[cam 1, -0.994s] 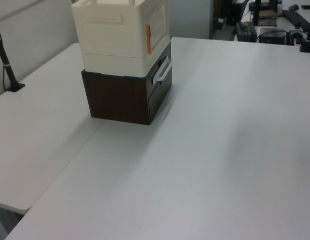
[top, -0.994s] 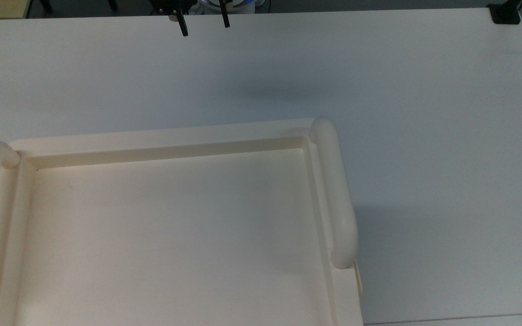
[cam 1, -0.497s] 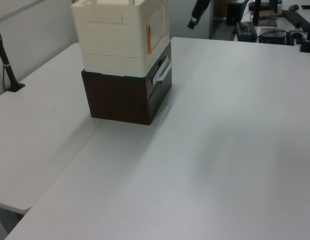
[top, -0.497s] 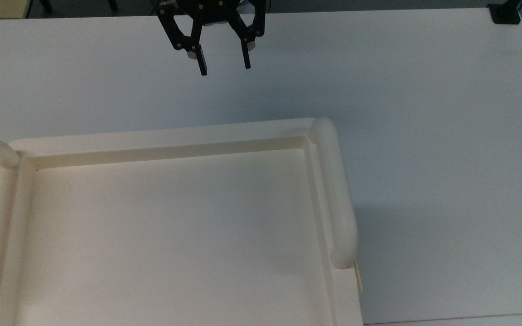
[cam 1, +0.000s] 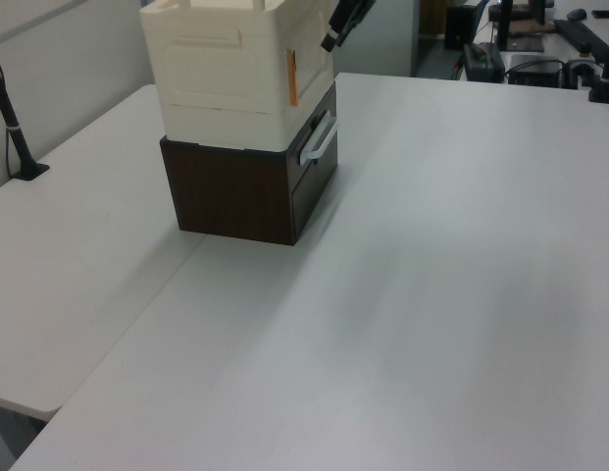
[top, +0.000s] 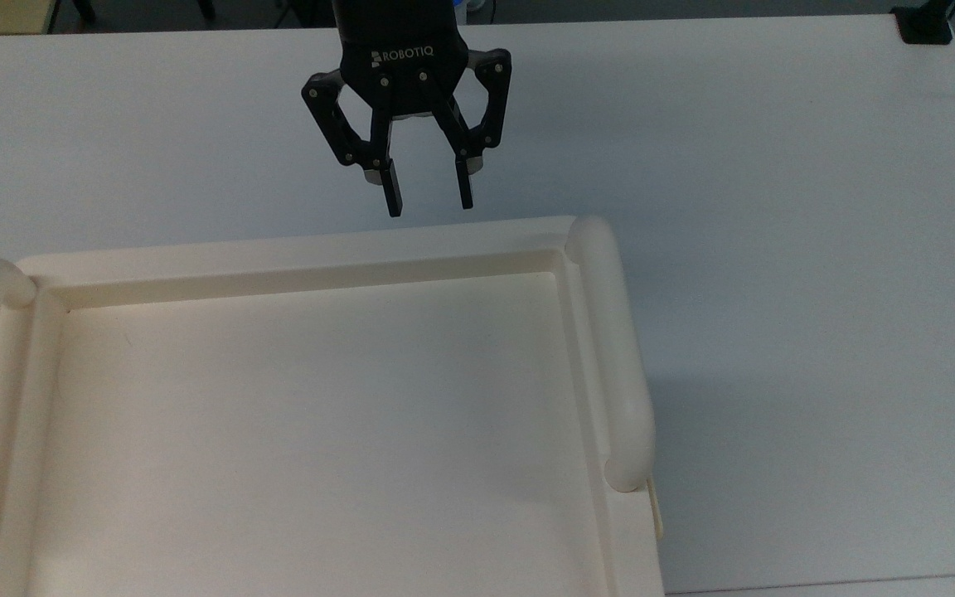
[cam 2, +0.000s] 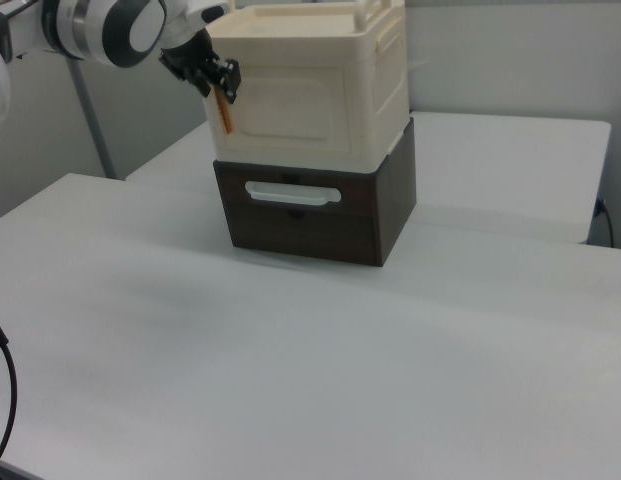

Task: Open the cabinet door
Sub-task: 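Move the gripper down to the orange tab on the cabinet door edge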

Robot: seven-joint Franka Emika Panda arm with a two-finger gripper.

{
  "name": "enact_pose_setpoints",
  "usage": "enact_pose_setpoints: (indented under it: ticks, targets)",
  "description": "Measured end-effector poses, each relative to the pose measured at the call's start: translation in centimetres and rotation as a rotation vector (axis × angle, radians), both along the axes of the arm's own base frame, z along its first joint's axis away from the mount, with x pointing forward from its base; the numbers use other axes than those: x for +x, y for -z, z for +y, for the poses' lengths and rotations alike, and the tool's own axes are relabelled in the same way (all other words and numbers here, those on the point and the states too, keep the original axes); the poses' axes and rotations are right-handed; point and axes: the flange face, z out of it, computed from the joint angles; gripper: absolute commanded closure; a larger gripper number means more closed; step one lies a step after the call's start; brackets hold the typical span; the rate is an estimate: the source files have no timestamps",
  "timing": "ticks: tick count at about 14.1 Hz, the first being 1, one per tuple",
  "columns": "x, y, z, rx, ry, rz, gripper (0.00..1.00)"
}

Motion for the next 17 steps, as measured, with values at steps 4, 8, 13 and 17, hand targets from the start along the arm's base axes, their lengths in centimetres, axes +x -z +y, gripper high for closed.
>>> enact_pose_setpoints:
  ticks: [4, 8, 13, 17]
  targets:
    - [0.9, -0.1, 0.9, 0.009, -0.002, -0.069, 0.56]
    - [1.0, -0.2, 1.5, 0.014, -0.009, -0.092, 0.6]
    - [1.0, 0.0, 2.1, 0.018, -0.018, -0.091, 0.6]
    - [1.5, 0.5, 2.7, 0.024, -0.023, -0.117, 0.59]
